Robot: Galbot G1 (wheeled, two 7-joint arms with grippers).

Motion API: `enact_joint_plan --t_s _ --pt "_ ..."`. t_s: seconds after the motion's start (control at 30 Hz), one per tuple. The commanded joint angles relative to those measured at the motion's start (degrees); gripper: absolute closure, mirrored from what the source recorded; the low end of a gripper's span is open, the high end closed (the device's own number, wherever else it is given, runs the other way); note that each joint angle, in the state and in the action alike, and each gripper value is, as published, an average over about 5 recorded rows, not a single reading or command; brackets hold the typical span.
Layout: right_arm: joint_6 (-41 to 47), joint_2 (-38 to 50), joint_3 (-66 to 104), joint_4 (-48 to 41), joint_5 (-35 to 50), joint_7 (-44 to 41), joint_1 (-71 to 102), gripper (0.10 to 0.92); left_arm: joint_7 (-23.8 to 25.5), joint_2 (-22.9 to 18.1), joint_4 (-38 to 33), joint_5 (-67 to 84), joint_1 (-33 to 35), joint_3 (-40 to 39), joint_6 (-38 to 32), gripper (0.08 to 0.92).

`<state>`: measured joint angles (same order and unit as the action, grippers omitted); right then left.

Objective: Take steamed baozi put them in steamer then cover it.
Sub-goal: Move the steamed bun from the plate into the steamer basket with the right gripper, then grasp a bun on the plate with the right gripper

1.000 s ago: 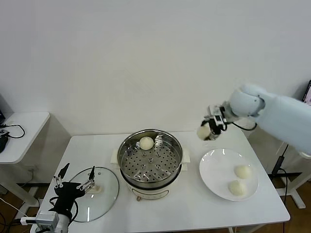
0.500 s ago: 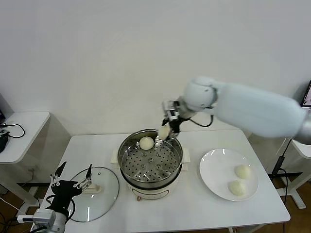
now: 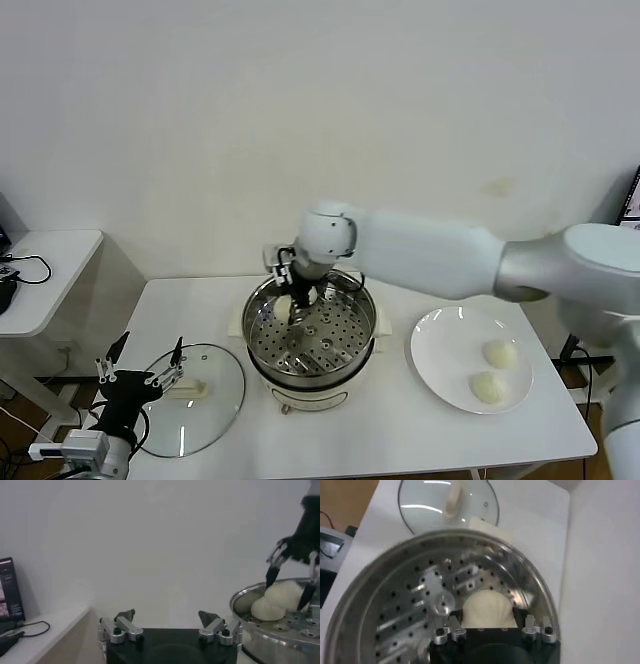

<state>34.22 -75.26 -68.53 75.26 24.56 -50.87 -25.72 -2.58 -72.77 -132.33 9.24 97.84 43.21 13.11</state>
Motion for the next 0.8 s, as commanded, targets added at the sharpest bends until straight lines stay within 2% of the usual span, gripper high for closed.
enact_joint_plan --t_s 0.03,0.3,0.57,0.8 --pt "0.71 -8.20 -0.47 -5.32 -0.12 0.47 3.72 0.389 0.03 0.02 0.03 0.08 -0.03 0.18 -0.08 0.177" --pt "1.07 -9.49 -0.94 -6.31 -0.81 0.50 4.10 0.383 0.07 -0.07 0.20 0.24 -0.21 0.18 -0.13 0.177" --pt "0.94 -7.53 -0.87 -5.83 -2.85 -0.10 2.93 0.218 0.06 -0.13 0.20 0.25 -0.20 0.12 -0.14 0.177" --pt "-0.10 0.17 0.30 -0.02 -2.52 -3.69 -4.35 0.203 0.10 -0.05 0.33 0.28 -0.30 0.01 -0.12 0.177"
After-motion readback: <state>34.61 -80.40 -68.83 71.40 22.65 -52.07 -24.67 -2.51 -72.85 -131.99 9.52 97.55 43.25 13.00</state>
